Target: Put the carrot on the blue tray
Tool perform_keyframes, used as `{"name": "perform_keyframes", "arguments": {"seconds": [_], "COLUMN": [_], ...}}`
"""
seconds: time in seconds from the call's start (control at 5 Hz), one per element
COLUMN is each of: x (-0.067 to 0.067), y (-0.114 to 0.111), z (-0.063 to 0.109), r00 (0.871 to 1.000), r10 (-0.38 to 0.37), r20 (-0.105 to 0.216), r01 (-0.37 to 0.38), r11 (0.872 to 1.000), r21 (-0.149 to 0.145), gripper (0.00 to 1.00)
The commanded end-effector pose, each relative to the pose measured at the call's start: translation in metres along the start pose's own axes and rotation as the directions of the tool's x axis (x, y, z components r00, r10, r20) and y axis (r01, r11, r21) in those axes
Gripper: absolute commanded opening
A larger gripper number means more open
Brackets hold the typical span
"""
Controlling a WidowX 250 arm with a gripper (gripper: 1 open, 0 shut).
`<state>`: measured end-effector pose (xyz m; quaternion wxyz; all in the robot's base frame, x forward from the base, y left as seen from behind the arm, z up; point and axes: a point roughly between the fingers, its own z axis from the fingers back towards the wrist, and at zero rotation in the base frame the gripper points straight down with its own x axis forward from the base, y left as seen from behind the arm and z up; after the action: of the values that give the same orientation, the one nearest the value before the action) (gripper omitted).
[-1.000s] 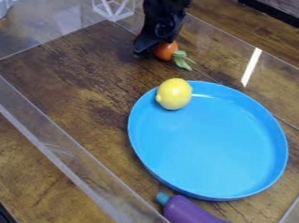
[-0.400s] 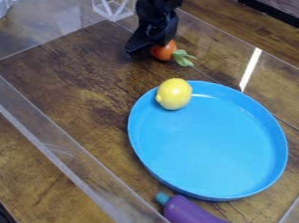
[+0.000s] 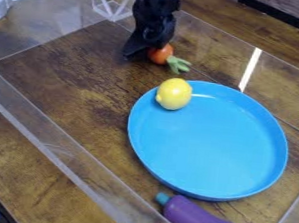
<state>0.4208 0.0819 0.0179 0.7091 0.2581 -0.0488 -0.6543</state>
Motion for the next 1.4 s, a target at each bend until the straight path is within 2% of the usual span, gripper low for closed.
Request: {"name": "perform_keyframes", "arguments": {"seconds": [0.0,0.2,0.8,1.2], "x": [0.012,0.014,0.023,0.031], "y": [-0.027,-0.019,-0.019,-0.017], "z": [-0.011,-0.012,-0.003,-0.001], "r00": [0.996,0.984,0.977,0.997], "r10": [-0.087,-0.164,-0.202,-0.079], "r20": [0.032,0.065,0.071,0.007], "r01": [0.089,0.168,0.205,0.079], "r11": [0.992,0.984,0.978,0.993], "r21": [-0.085,-0.058,-0.041,-0.087], "gripper": [0.0,0.0,0.0,0.0]}}
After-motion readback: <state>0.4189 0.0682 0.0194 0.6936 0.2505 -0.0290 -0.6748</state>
